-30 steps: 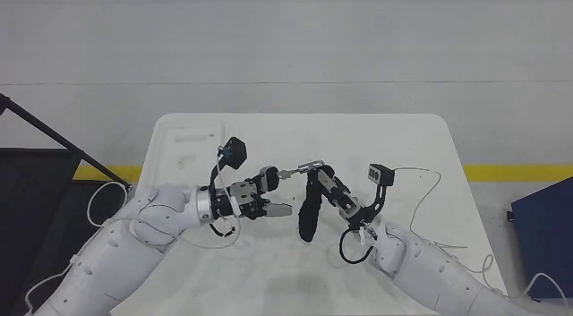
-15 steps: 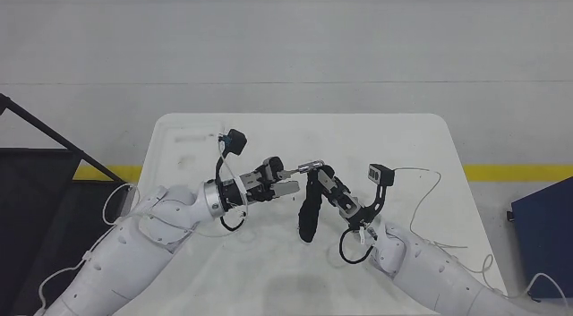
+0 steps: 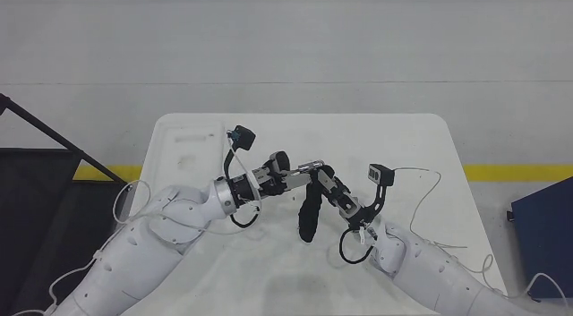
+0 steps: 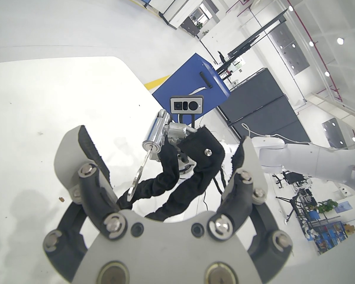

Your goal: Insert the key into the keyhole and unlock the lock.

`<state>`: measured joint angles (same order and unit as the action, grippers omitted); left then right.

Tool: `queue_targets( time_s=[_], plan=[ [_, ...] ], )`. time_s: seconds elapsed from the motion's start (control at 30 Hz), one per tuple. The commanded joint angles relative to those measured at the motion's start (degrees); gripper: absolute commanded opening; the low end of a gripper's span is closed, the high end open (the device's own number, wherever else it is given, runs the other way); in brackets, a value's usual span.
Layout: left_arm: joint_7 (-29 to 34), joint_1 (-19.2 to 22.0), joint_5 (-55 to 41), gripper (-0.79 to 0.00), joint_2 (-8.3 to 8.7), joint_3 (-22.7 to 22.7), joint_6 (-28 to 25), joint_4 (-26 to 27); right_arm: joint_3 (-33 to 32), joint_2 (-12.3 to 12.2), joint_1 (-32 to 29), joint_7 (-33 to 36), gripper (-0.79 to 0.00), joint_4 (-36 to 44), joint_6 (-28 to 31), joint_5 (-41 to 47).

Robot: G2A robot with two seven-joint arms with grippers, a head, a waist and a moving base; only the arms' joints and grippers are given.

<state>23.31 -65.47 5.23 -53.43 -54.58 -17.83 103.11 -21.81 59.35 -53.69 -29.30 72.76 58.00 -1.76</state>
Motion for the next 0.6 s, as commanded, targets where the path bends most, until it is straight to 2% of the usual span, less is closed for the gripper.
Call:
queue_targets(
  time_s=[0.0, 0.57],
  plan=[
    [-0.33, 0.07, 0.39, 0.0, -0.24, 0.11, 0.34, -0.03, 0.0, 0.0, 0.0, 0.0, -0.785, 0.0, 0.0, 0.0],
    [-3.34, 0.86, 2.25, 0.0, -2.49, 1.82, 2.22, -1.18, 0.0, 0.0, 0.0, 0.0, -0.785, 0.0, 0.0, 0.0]
  ],
)
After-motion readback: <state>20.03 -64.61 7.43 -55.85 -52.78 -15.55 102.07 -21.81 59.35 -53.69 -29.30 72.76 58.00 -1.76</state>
